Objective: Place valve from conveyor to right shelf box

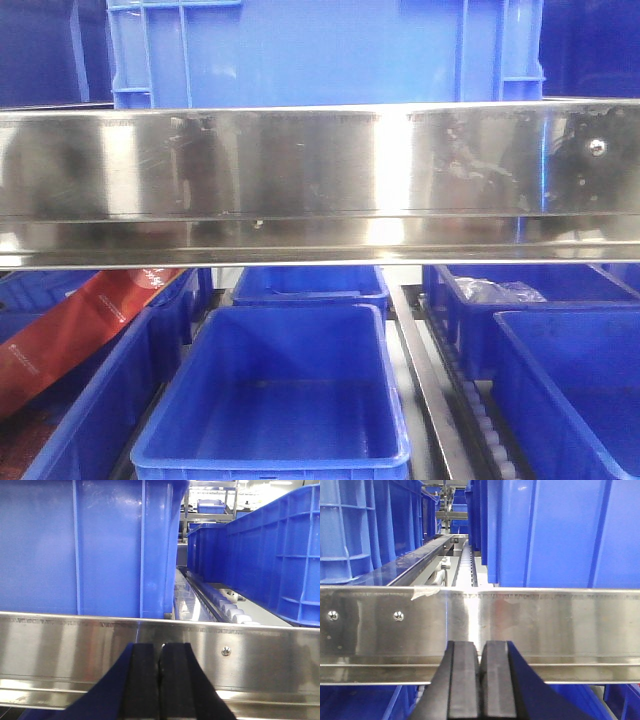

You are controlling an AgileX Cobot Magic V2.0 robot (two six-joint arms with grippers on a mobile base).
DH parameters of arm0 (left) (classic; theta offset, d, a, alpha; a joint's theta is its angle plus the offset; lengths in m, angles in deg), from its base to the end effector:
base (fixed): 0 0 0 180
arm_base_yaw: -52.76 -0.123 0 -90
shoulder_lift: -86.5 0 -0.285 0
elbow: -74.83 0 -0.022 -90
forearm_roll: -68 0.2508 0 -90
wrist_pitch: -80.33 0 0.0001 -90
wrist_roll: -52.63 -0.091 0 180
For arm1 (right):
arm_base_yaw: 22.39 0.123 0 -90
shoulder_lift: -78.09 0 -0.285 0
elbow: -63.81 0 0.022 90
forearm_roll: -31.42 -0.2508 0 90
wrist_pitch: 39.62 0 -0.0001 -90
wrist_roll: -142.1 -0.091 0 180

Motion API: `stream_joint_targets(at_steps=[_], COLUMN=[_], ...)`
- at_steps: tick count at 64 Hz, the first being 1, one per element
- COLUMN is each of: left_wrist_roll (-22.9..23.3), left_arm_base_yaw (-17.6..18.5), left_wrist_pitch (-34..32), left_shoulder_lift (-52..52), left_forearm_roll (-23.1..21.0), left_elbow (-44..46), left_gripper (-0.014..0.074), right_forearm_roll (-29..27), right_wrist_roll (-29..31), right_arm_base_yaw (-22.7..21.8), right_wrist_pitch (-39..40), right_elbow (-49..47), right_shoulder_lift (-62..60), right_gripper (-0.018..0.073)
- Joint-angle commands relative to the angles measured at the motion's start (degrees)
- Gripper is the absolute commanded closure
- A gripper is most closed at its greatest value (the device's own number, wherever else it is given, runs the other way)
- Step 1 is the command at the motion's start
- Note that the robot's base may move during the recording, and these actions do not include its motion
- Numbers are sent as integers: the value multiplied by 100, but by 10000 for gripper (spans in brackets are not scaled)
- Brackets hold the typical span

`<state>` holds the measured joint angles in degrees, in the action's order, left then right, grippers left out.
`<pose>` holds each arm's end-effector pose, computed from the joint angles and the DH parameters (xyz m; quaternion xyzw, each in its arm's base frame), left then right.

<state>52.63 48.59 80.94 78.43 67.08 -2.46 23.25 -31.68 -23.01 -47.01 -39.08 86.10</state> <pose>0.0567 0.0041 0.2115 -0.0302 0.6811 0.0207 0.7312 0.0567 0.0011 0.2020 0.0094 0.7219 0.0142 0.6918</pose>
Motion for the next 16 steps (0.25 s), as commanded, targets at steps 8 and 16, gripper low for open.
stream_joint_targets(at_steps=[8, 16], left_wrist_roll=[0, 0], left_arm_base_yaw=[-14, -14], left_wrist_pitch=[-125, -125], left_shoulder_lift=[29, 29], left_forearm_roll=[-12, -12], left_elbow=[7, 7], left_gripper=[707, 707], right_forearm_roll=[42, 42], right_wrist_roll=[-16, -16], right_arm_base_yaw=[-31, -31], right_wrist_pitch=[154, 154], right_elbow=[11, 11], right_shoulder_lift=[-22, -22], right_gripper=[713, 713])
